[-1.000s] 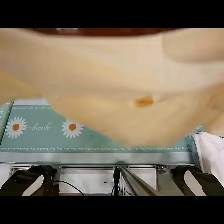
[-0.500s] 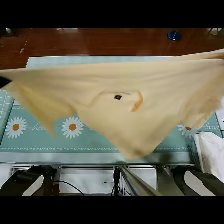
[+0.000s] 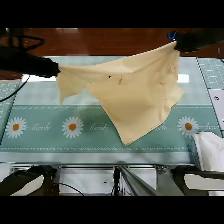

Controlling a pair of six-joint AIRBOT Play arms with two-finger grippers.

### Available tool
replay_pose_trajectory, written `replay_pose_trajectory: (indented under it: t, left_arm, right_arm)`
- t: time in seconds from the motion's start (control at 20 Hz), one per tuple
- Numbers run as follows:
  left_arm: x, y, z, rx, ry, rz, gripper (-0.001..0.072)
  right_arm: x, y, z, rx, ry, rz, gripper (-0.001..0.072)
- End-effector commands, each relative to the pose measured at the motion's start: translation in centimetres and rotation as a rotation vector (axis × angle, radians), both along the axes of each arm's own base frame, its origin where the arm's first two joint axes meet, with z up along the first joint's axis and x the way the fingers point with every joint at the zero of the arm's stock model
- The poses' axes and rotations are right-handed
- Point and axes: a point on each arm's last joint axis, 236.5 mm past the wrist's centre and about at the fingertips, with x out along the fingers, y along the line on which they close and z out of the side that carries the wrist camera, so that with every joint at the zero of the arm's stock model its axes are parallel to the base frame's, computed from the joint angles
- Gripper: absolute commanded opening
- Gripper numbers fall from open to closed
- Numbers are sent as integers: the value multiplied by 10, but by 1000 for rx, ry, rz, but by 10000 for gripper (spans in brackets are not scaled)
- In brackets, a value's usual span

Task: Fold the shirts.

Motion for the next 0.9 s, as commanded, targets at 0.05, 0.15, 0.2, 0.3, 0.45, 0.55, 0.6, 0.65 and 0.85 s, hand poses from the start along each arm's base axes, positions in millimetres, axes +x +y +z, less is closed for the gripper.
replay_pose_trajectory:
  t: [0.05, 0.15, 0.2, 0.3, 0.45, 0.55, 0.6, 0.65, 0.85]
  left_arm:
    - [37, -3, -61, 39, 59, -24, 31]
    - [46, -4, -74, 39, 69, -16, 32]
    - [48, -4, -78, 39, 74, -15, 31]
    - [49, -4, -83, 42, 83, -15, 31]
    - [50, 0, -82, 43, 82, -9, 31]
    - [50, 1, -82, 43, 81, -6, 32]
    - [50, 1, -83, 42, 82, -5, 32]
    - [50, 1, -83, 42, 82, -6, 32]
    - [50, 1, -83, 42, 82, -6, 32]
  right_arm:
    - [47, -2, -38, -101, -59, -24, 14]
    - [49, -6, -55, -116, -23, -28, 15]
    - [49, -5, -61, -114, -7, -26, 17]
    - [46, -2, -59, -100, 3, -25, 290]
    - [22, -8, -24, -125, 18, -19, 398]
    - [-21, -21, 2, -166, 90, -23, 399]
    - [-48, -28, 9, -173, 149, -27, 401]
    - [-72, -35, 12, -173, 211, -39, 421]
    - [-146, -53, -6, -59, 443, -110, 426]
